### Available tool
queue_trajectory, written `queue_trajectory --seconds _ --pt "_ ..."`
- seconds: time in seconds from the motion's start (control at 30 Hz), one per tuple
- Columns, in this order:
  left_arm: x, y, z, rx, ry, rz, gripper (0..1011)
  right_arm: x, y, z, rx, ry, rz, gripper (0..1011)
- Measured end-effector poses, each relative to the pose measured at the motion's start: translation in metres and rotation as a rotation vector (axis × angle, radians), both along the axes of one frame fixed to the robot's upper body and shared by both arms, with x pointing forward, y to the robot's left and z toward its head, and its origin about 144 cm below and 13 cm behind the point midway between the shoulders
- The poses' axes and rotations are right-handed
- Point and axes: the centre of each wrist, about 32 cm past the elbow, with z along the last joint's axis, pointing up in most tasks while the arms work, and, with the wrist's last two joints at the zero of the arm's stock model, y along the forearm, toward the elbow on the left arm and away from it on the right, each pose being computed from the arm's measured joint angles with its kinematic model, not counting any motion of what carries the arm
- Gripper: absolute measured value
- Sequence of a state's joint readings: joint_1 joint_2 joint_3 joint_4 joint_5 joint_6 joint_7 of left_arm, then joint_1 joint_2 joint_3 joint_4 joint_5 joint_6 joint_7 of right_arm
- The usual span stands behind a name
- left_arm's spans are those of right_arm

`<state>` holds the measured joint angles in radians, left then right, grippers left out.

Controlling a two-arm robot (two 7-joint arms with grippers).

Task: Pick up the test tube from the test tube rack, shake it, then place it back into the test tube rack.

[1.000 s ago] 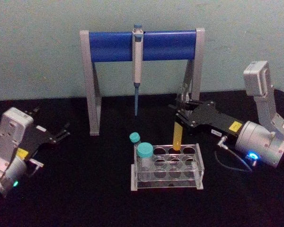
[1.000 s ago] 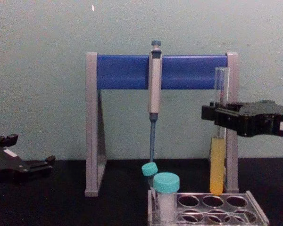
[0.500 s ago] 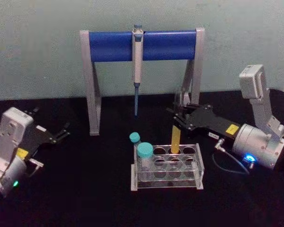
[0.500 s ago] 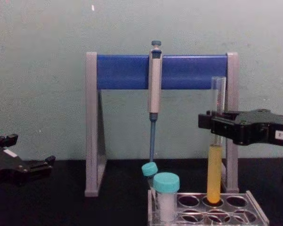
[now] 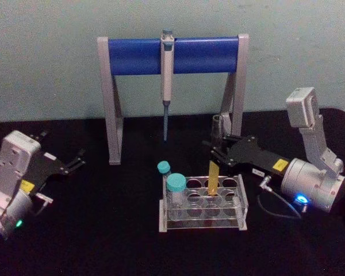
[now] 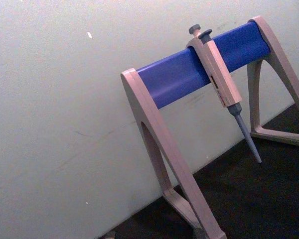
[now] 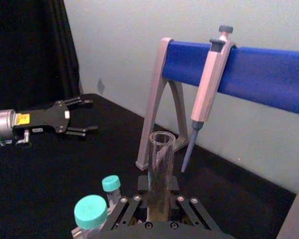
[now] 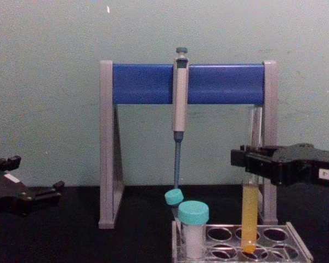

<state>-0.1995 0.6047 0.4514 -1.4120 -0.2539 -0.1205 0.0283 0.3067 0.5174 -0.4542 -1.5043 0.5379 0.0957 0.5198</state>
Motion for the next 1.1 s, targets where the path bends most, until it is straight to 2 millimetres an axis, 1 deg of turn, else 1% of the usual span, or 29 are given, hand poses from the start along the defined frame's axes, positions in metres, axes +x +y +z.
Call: queue_trajectory --seconds 0.5,1.1 --pt "0.000 0.000 0.000 0.000 0.000 0.000 1010 -0.002 0.000 -0.014 -0.006 0.051 -0.011 232" --pt "0.000 0.000 0.000 0.000 0.000 0.000 1010 -0.003 0.001 -0.019 -0.034 0.066 -0.007 233"
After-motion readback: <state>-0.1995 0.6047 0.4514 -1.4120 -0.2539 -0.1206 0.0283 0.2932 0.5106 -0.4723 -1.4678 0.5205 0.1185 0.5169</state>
